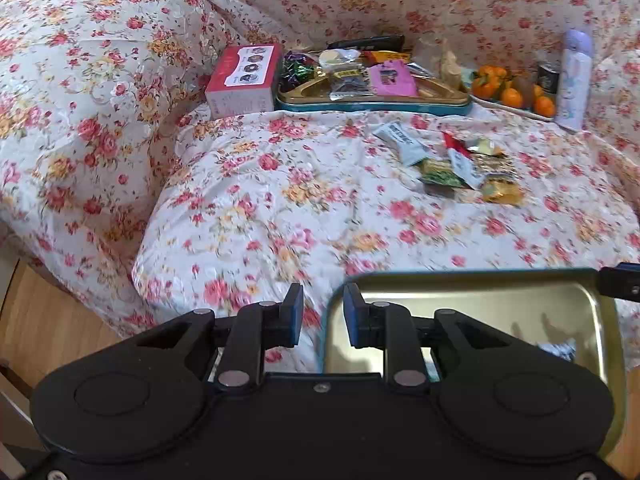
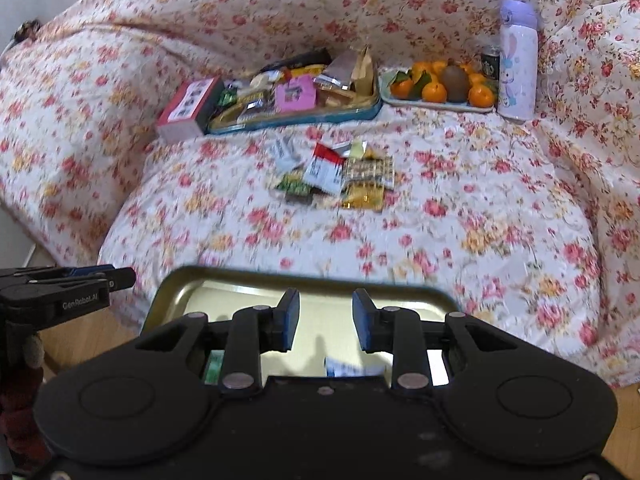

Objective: Organize snacks
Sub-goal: 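Withdraw both grippers from the tray back toward the loose snacks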

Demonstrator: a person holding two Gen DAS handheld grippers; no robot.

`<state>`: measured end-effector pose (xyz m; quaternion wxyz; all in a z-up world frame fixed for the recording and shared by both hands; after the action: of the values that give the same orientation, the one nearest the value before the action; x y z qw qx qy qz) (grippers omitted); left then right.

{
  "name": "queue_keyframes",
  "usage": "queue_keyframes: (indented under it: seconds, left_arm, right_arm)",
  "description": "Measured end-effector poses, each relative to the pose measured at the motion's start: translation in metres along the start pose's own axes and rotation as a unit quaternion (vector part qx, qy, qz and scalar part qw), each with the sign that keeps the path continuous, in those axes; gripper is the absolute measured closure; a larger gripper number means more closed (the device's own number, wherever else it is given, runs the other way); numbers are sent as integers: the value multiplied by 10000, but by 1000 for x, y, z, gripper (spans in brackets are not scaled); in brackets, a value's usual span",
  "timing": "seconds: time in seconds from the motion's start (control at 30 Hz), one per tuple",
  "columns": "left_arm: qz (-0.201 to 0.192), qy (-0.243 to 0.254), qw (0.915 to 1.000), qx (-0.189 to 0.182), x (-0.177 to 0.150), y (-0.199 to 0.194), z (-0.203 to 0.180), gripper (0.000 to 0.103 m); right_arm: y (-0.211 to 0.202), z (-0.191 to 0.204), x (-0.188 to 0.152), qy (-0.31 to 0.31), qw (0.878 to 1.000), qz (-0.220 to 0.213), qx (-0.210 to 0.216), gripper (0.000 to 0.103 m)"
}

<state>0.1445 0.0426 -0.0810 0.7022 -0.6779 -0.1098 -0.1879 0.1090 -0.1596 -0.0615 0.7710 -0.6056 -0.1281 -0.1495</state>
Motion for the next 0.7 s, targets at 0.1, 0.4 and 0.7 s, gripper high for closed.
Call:
queue_keyframes:
  seconds: [0.1, 0.4, 0.7]
  left_arm:
    - [76, -24, 10000, -29, 13, 11, 2, 70]
    - [232, 122, 9995, -157, 50, 39, -16, 70]
    - [449, 568, 9966, -383, 73, 77, -60, 70]
  right_arm:
    - [10, -11, 12, 175, 9998, -51, 7, 70]
    - [37, -50, 46, 650, 9978, -76, -61, 70]
    - [75, -55, 71, 638, 9979, 107, 7, 69]
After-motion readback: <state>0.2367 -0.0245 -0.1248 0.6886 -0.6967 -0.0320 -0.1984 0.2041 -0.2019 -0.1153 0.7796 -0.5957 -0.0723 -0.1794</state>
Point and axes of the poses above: each gripper's, at about its wrist camera, not at the fingertips, and y roughly the way its jaws point, z to its left, x to its top, the point moved 10 cm from there along y, roughly the way its jaws point, and after that the axes turned 10 degrees about z, right-handed, at the moved point
